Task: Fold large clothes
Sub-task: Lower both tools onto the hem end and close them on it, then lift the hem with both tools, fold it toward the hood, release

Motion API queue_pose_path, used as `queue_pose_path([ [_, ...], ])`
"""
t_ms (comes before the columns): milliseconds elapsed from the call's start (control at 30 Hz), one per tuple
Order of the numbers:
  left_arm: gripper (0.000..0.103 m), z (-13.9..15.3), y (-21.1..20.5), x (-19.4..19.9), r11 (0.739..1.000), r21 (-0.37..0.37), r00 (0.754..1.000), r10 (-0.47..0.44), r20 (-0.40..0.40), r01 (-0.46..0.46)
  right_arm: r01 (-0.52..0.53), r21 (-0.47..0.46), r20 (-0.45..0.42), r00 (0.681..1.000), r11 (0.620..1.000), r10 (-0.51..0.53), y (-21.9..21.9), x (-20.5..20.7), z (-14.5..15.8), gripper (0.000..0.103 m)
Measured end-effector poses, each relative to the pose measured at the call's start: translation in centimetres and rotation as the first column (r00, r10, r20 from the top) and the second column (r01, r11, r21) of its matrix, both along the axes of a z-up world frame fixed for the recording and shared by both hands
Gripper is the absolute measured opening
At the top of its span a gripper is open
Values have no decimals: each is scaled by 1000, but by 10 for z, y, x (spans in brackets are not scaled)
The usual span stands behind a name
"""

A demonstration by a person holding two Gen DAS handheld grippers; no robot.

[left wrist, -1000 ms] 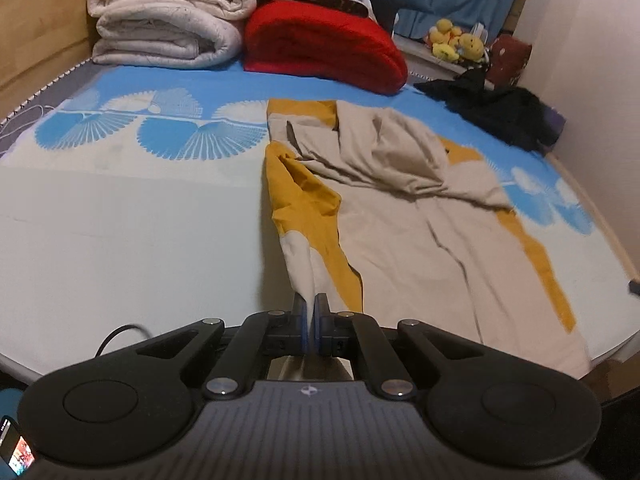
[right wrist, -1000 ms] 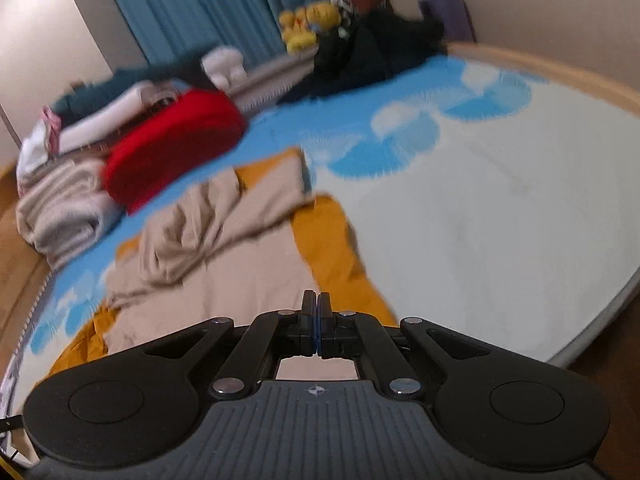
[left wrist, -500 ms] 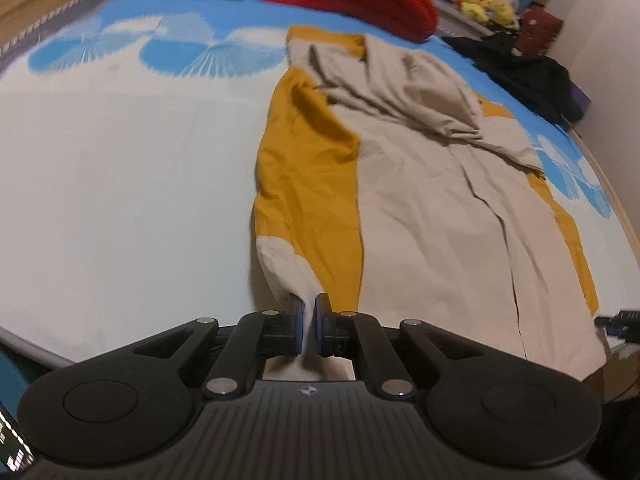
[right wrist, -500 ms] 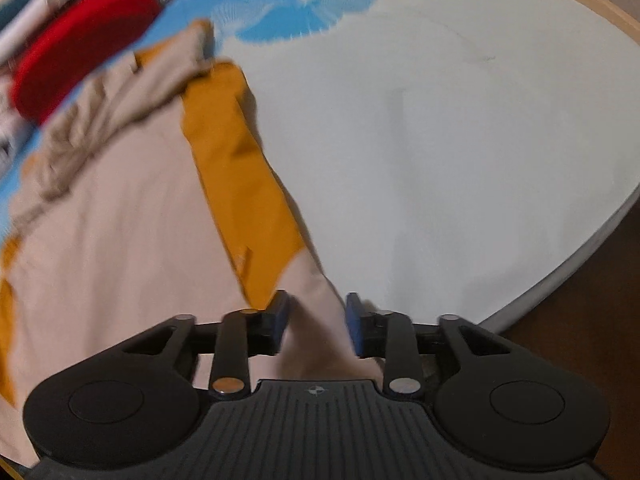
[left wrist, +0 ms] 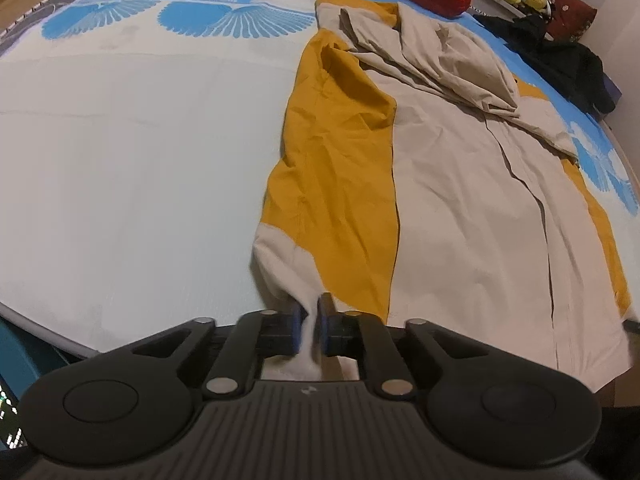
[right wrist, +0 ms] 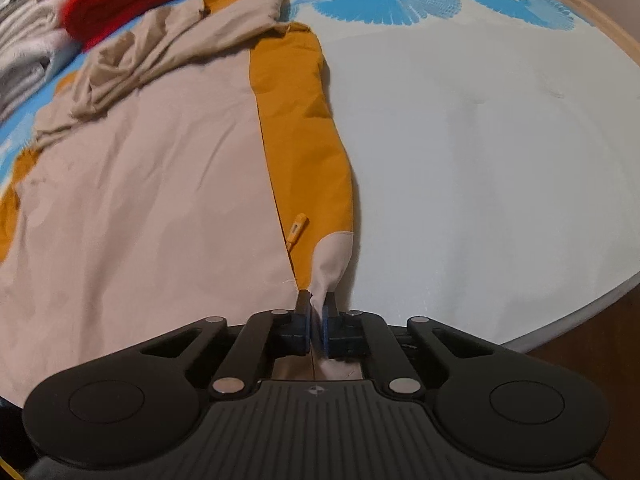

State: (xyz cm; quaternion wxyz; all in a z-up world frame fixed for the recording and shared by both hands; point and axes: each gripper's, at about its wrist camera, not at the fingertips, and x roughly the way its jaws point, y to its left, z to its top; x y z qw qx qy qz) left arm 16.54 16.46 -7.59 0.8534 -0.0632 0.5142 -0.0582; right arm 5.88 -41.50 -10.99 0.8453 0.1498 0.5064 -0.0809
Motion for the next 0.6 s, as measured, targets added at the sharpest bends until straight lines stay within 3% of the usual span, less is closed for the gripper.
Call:
queue_pose_path([
  [200, 2, 19, 3, -15, 1000, -13, 997, -7, 75, 8, 72, 111, 92, 992, 991, -82, -11, -14, 19, 2],
  [367, 2, 63, 10, -31, 995, -98, 983, -17, 185, 36, 58, 162, 178, 980, 985, -87, -8, -24, 46, 1],
  [467, 1, 89, 13, -38, 989, -134, 976, -35, 217, 66, 42, 202, 253, 963, 978, -93, -10, -35, 75, 1],
  [600, 1, 130, 23, -57, 978, -168, 963, -77, 258, 123, -8, 188, 327, 943, 982, -55, -11, -48, 115, 1],
])
